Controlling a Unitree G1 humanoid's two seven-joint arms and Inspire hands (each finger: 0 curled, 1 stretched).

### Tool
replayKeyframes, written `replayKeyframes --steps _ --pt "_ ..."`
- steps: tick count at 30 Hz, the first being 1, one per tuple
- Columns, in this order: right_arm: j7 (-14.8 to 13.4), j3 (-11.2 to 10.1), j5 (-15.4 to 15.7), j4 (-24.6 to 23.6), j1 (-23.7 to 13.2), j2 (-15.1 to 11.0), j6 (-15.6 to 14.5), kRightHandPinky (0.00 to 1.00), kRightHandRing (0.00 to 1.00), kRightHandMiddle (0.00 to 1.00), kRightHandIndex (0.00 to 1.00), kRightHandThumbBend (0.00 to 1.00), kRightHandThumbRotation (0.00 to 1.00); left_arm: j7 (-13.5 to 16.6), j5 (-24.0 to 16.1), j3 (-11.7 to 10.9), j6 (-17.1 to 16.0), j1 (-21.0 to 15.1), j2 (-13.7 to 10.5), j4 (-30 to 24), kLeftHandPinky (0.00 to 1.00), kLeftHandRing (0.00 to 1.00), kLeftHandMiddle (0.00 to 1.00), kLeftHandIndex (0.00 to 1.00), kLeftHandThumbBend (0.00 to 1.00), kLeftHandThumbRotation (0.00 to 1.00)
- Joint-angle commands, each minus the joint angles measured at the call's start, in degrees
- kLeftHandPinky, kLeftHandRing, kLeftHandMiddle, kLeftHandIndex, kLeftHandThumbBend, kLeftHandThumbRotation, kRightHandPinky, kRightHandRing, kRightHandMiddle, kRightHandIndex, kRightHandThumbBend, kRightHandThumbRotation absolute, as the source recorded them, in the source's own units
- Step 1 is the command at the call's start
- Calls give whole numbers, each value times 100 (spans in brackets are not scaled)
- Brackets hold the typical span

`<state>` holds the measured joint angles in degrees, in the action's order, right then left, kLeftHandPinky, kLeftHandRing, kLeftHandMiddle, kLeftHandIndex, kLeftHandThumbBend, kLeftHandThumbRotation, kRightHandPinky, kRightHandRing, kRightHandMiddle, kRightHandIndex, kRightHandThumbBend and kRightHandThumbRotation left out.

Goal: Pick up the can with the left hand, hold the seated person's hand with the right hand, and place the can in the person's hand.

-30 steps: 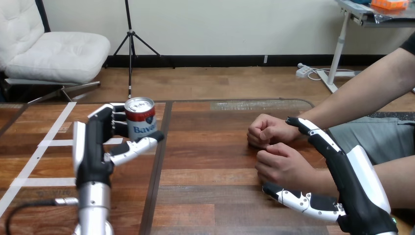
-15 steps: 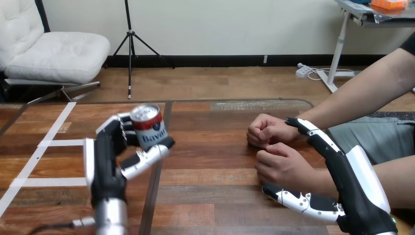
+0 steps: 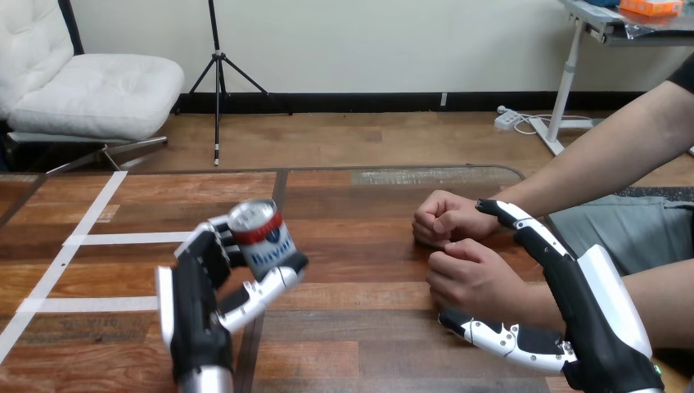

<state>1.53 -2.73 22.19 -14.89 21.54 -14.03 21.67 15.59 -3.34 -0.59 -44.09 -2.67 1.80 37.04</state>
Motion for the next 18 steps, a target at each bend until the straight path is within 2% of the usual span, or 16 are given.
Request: replayKeyframes --steps 1,10,18 --pt "-118 -35 -37 -19 -380 -55 125 89 90 91 87 75 26 -60 -110 19 -210 -125 44 -549 54 43 47 55 56 0" --pt "-77 -63 -53 -75 -364 -72 49 87 90 91 87 75 26 -148 -260 49 -80 19 85 -799 50 43 47 55 58 0" --pt "-21 -51 -54 -107 -378 -75 -53 85 90 91 86 75 27 -255 -222 37 59 85 107 -964 54 44 47 55 58 0"
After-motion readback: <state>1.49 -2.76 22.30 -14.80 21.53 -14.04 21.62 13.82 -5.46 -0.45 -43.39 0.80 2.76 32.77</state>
